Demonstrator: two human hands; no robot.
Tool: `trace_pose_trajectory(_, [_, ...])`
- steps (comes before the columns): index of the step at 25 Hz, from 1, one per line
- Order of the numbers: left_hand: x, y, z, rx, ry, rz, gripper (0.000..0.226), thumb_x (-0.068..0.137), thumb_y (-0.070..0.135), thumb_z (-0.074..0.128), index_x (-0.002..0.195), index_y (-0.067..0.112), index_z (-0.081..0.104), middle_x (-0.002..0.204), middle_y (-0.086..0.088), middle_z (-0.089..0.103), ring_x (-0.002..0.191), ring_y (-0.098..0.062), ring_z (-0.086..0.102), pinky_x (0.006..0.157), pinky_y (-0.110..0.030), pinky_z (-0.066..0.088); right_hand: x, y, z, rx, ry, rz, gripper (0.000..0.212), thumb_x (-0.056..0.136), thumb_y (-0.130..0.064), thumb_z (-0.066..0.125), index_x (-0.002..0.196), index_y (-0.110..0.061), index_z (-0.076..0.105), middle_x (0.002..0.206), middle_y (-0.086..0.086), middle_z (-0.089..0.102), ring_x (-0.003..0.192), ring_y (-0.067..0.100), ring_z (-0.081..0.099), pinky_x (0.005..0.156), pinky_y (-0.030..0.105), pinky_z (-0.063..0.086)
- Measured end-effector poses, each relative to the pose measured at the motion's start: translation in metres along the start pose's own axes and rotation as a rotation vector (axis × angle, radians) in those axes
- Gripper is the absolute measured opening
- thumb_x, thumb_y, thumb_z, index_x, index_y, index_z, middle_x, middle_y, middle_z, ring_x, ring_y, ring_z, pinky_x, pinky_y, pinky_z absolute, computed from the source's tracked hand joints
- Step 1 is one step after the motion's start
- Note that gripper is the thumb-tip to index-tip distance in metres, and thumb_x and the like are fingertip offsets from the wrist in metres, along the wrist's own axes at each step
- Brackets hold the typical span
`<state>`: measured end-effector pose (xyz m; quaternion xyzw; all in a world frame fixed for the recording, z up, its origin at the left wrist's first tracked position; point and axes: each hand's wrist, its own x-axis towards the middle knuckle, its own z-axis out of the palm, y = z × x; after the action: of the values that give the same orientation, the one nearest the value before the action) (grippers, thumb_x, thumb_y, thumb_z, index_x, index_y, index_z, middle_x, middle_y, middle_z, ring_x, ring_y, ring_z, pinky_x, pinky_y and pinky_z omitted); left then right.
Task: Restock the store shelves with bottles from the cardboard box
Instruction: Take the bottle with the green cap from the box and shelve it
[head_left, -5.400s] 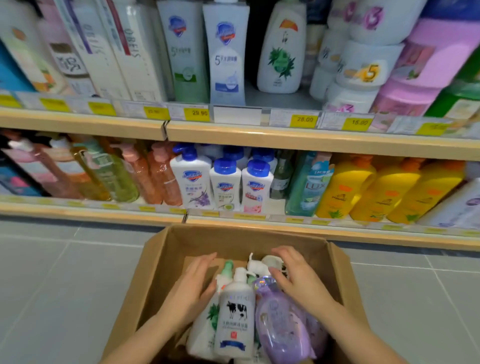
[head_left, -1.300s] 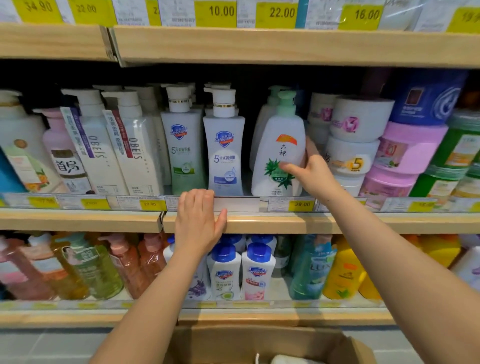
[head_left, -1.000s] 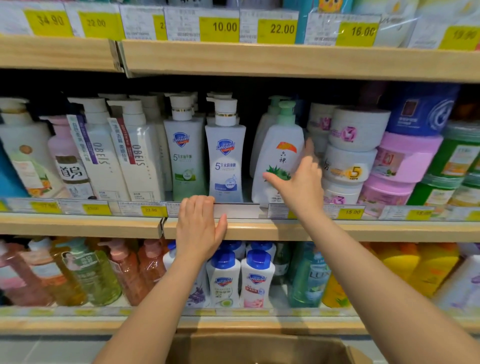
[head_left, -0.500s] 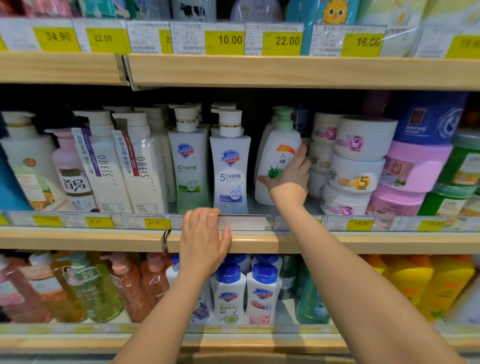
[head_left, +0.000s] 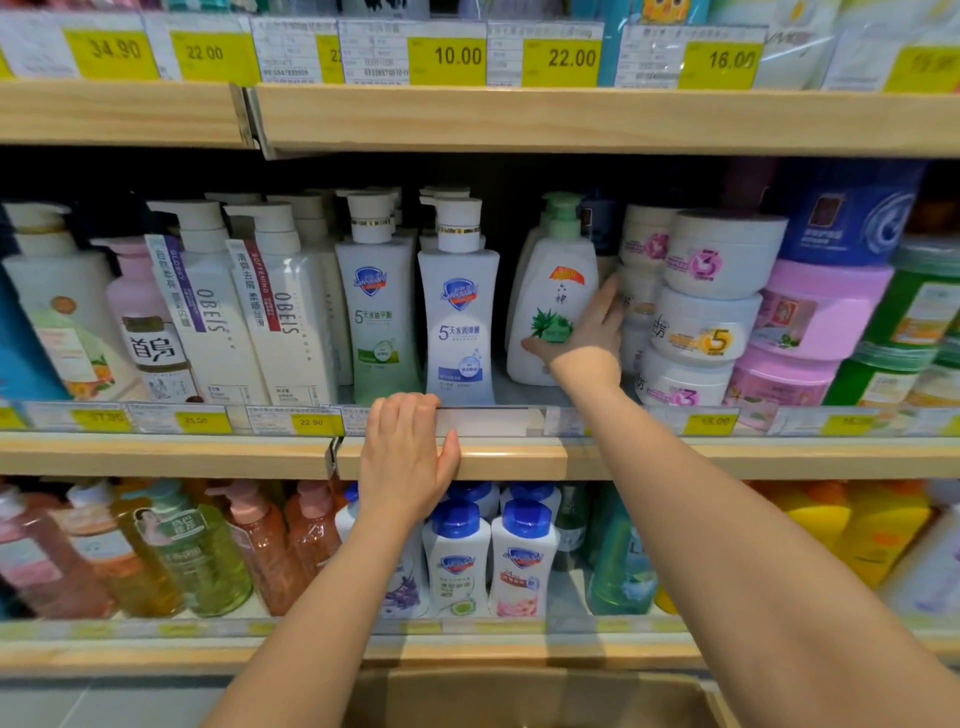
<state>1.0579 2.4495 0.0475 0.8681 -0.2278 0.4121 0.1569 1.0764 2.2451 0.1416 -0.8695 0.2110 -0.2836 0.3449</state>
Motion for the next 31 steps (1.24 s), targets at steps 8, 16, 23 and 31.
trace_pose_trajectory(8, [-0.034,0.009,-0.021,-0.140,-0.190,-0.042,0.063,0.090,0.032,0.037,0.145,0.003,0.022,0.152,-0.015,0.025,0.142,-0.027,0.018,0.118,-0.040,0.013,-0.144,0.073,-0.054,-0.167,-0.108,-0.421,0.068,0.090,-0.026,0.055,0.146,-0.019,0.018,0.155,0.007,0.016,0.142,0.022,0.018,0.112,0.036,0.024])
trace_pose_trajectory(16, [-0.227,0.074,-0.029,-0.501,-0.611,-0.167,0.062,0.091,0.032,0.045,0.147,0.021,0.021,0.152,0.012,0.016,0.141,-0.002,0.009,0.117,-0.026,0.009,-0.303,0.206,-0.024,-0.248,-0.496,-0.327,0.064,0.085,-0.039,0.054,0.141,-0.019,0.029,0.150,0.010,0.032,0.134,0.026,0.038,0.106,0.034,0.033])
trace_pose_trajectory(23, [-0.330,0.101,0.001,-0.421,-1.164,-0.039,0.061,0.088,0.034,0.044,0.144,0.021,0.022,0.148,0.003,0.030,0.136,-0.015,0.026,0.112,-0.024,0.013,-0.376,0.263,0.002,-0.336,-0.801,-0.090,0.083,0.066,-0.061,0.038,0.142,-0.028,0.031,0.148,0.005,0.035,0.126,0.029,0.047,0.096,0.037,0.046])
trace_pose_trajectory(31, [-0.330,0.115,0.054,-0.367,-1.278,-0.362,0.071,0.078,0.058,0.060,0.123,0.007,0.039,0.120,-0.011,0.060,0.118,-0.030,0.048,0.090,-0.033,0.037,-0.381,0.263,-0.015,-0.344,-0.751,0.031,0.074,0.075,-0.054,0.051,0.141,-0.034,0.026,0.133,-0.001,0.040,0.116,0.027,0.048,0.090,0.039,0.044])
